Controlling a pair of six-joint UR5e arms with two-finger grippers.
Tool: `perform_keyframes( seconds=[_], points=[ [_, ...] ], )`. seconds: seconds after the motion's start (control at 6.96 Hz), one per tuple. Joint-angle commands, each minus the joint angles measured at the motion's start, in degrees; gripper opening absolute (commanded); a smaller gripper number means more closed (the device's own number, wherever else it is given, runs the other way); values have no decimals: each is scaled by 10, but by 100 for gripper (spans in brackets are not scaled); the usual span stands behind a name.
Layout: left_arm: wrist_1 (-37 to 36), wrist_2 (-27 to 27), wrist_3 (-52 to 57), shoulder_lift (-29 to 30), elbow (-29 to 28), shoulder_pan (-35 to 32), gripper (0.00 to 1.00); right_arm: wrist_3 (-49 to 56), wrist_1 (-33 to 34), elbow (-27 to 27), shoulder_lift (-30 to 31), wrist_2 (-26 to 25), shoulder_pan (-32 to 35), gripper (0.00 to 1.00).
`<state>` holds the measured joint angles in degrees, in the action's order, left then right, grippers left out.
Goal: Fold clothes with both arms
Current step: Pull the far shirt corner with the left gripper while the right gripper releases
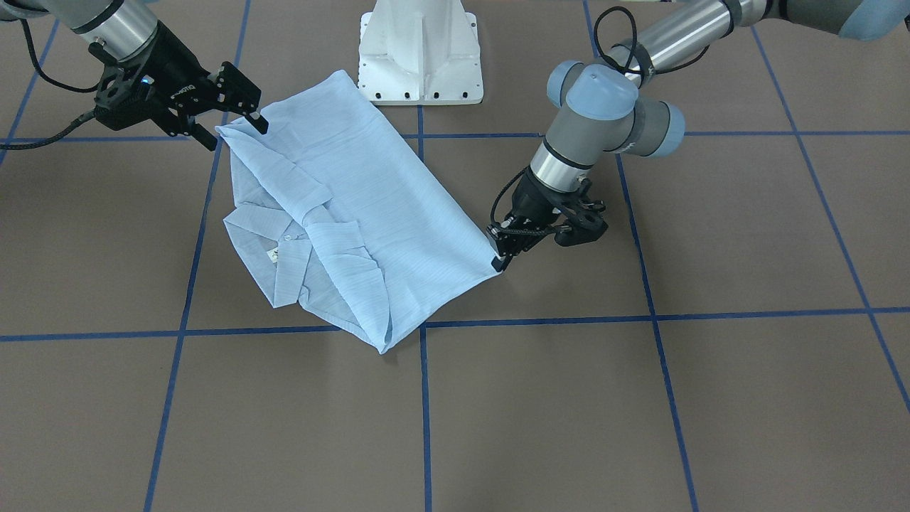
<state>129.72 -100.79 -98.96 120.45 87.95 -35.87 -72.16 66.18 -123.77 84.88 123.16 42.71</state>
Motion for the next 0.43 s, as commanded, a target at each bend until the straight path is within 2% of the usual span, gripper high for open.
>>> perform_keyframes(
  seconds=[0.0, 0.29],
  points=[
    [10, 1, 2, 31, -69, -30, 0, 1, -1, 3, -1, -4, 0, 100],
    [49, 11, 29, 103, -174, -56, 0, 0, -1, 9, -3, -18, 0, 100]
  ],
)
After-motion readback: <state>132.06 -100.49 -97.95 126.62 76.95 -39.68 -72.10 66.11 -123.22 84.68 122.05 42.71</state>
